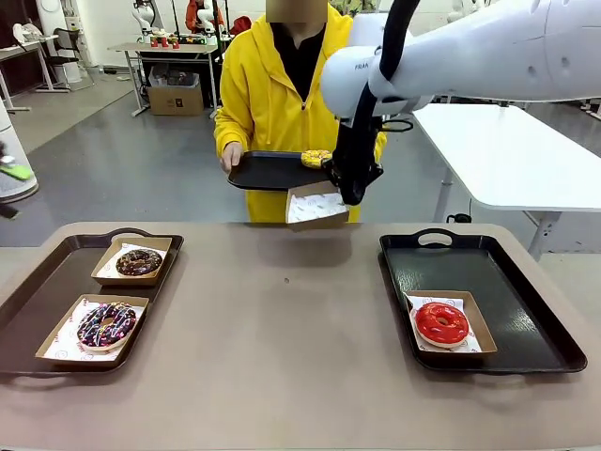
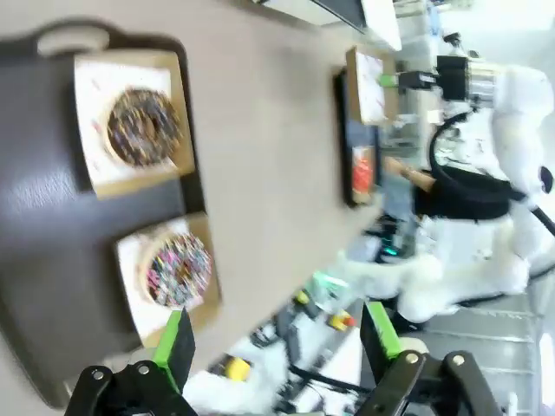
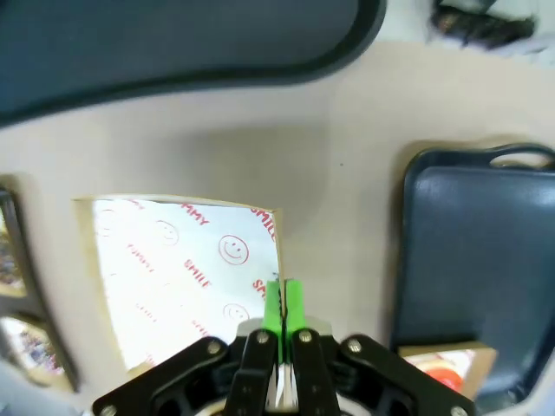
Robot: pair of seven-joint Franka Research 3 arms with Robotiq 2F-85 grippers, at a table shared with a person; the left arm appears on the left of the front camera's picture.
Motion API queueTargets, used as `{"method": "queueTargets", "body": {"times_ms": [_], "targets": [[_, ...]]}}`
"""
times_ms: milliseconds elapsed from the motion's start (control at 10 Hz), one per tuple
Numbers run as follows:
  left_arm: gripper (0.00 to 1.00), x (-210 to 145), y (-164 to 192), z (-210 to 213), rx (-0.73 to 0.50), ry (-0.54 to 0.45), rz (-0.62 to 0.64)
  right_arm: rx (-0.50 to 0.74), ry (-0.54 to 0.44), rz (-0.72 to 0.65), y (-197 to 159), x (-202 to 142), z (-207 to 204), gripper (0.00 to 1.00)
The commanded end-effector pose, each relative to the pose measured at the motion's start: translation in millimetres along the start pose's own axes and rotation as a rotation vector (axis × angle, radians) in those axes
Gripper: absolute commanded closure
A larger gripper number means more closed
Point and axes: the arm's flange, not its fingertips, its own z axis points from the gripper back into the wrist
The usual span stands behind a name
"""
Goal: Individually package the donuts and arrange them on the tray.
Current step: Place the picked Paper togo box on the Handle tray while simultaneously picking up another Paper togo box from the table with the other hand.
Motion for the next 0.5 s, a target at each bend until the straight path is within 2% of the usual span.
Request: {"method": "queueTargets", "body": {"times_ms": [0,200,400], "targets": [[0.00,-12.4,31.0,13.0,-0.139,-0.057,0.099,-0.020,0.009,-0.059,18.0,26.7,1.5,1.00],[0.00,-45.6,54.0,21.9,-0.235,-0.163,0.160,-0.017,0.016,-0.086,22.3,35.4,3.7,1.00],[0.00,-75.5,71.6,29.0,-0.263,-0.241,0.211,-0.011,0.034,-0.102,22.3,40.4,-1.7,1.00]]}}
